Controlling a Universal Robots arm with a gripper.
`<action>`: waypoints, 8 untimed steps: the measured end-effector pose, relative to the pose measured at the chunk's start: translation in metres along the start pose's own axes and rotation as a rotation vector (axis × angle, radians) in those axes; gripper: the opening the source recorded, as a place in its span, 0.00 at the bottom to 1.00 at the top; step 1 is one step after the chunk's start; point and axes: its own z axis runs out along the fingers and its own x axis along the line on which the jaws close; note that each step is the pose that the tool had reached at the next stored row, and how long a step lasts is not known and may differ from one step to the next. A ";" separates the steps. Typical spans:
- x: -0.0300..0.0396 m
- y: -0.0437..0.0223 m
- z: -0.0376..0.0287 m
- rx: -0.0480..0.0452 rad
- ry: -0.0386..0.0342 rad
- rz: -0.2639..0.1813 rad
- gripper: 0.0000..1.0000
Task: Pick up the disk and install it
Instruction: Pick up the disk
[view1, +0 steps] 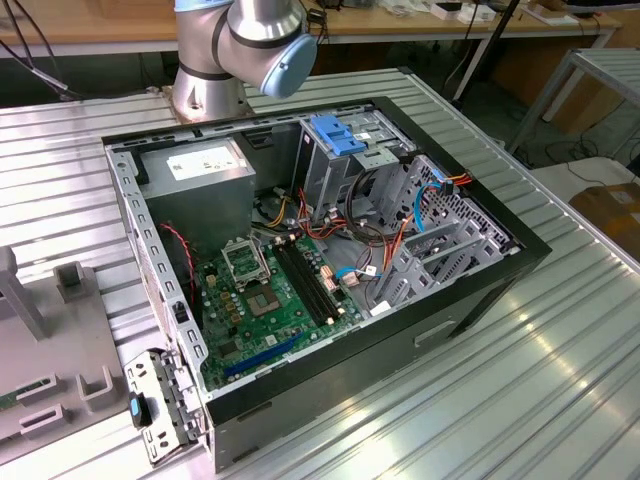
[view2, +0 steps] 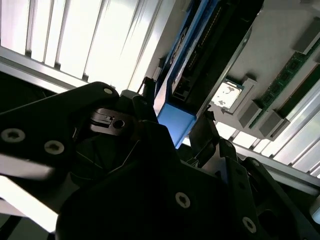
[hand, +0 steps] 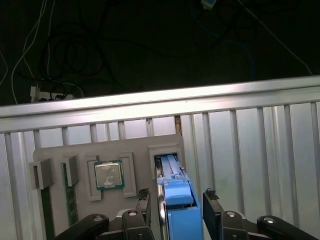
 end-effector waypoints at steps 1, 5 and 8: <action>0.0000 0.0000 0.0001 0.0001 0.0000 0.000 0.54; -0.0006 -0.0014 0.0003 0.0002 -0.0001 0.000 0.54; -0.0005 -0.0014 0.0002 0.0001 0.0000 0.000 0.54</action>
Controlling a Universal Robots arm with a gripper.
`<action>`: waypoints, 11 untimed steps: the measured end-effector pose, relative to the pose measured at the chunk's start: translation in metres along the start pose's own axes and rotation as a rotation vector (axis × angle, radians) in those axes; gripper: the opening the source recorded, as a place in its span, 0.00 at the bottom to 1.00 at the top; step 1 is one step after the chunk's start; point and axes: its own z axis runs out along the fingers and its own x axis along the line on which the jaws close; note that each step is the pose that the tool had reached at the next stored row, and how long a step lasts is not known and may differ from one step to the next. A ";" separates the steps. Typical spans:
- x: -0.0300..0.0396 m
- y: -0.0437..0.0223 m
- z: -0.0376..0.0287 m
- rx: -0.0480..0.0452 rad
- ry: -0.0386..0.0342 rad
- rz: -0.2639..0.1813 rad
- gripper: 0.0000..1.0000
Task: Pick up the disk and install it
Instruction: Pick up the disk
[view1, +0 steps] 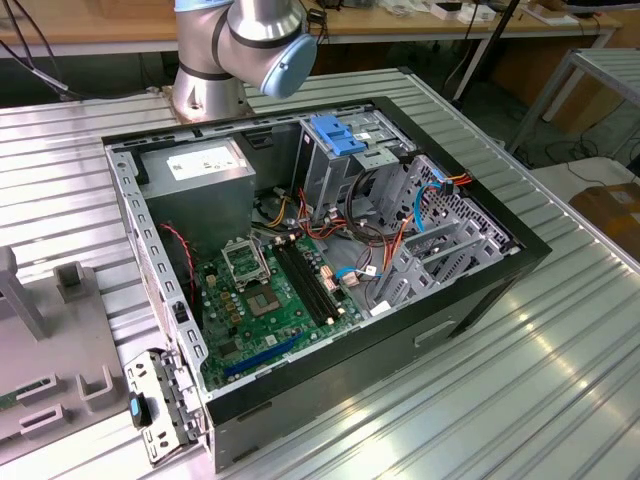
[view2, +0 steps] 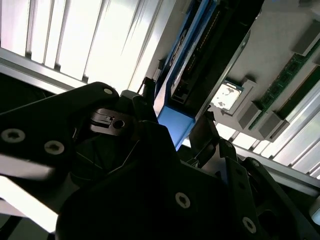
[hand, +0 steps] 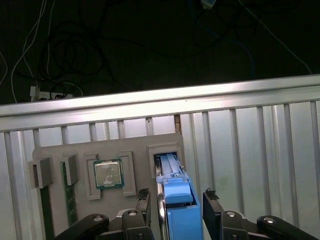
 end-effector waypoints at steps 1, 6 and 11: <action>0.0000 0.0000 0.0000 0.0001 0.0000 0.000 0.54; -0.0016 0.0001 0.0001 0.0000 0.0000 0.000 0.54; -0.0012 0.0001 0.0003 0.0000 0.0000 0.000 0.38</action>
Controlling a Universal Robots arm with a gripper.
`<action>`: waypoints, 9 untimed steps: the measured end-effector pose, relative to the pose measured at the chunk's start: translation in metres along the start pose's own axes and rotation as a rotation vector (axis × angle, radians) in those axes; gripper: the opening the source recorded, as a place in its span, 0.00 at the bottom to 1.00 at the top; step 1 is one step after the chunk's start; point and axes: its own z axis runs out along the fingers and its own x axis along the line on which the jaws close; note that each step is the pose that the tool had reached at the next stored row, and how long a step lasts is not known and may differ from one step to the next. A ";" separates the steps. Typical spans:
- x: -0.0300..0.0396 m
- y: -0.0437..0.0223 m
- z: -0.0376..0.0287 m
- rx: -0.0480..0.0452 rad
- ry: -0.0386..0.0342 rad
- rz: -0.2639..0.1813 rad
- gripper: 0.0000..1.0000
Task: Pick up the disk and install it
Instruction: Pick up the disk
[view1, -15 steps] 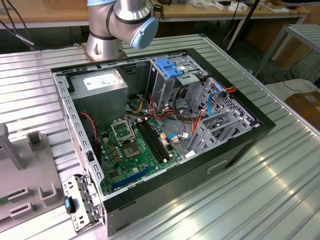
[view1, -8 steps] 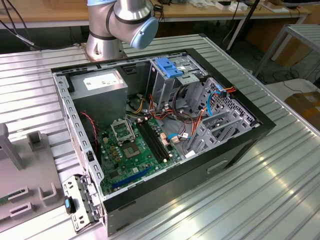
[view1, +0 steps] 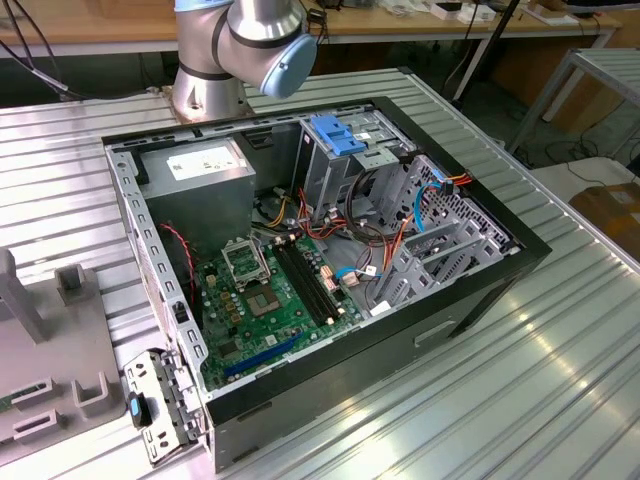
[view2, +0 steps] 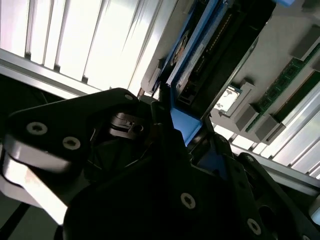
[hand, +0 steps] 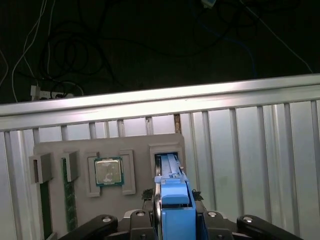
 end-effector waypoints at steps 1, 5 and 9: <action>0.0000 0.0000 0.0000 0.0000 0.0000 0.000 0.38; 0.0001 0.0000 0.0000 0.0000 0.0000 0.000 0.38; 0.0008 -0.0001 0.0000 -0.0010 -0.0008 -0.043 0.38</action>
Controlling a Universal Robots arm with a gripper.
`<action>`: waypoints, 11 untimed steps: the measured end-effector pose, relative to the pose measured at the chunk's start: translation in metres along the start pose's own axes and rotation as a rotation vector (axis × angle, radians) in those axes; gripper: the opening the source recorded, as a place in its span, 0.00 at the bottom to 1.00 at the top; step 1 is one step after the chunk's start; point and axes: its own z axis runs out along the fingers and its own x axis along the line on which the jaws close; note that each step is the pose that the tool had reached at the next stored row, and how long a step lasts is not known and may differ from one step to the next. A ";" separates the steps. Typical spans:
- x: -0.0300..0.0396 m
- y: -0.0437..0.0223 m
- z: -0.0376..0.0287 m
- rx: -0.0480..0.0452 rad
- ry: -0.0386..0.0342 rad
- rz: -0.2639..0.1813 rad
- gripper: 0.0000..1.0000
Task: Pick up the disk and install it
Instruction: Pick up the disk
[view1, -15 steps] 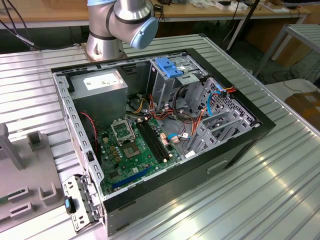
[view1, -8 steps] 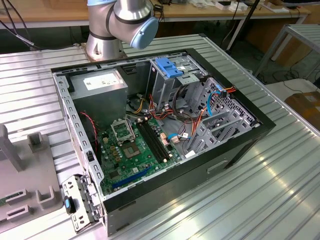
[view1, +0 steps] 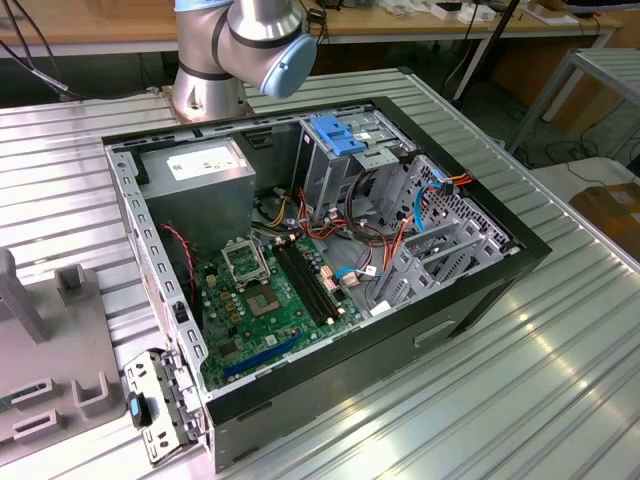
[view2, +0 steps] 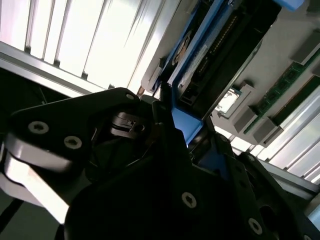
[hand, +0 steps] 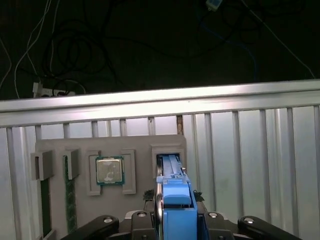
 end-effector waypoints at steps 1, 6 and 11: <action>0.0000 0.0000 0.0000 -0.0002 -0.0001 -0.005 0.38; 0.0000 0.0000 0.0000 -0.0003 -0.0001 -0.006 0.38; 0.0000 0.0000 0.0000 -0.0003 -0.0001 -0.007 0.37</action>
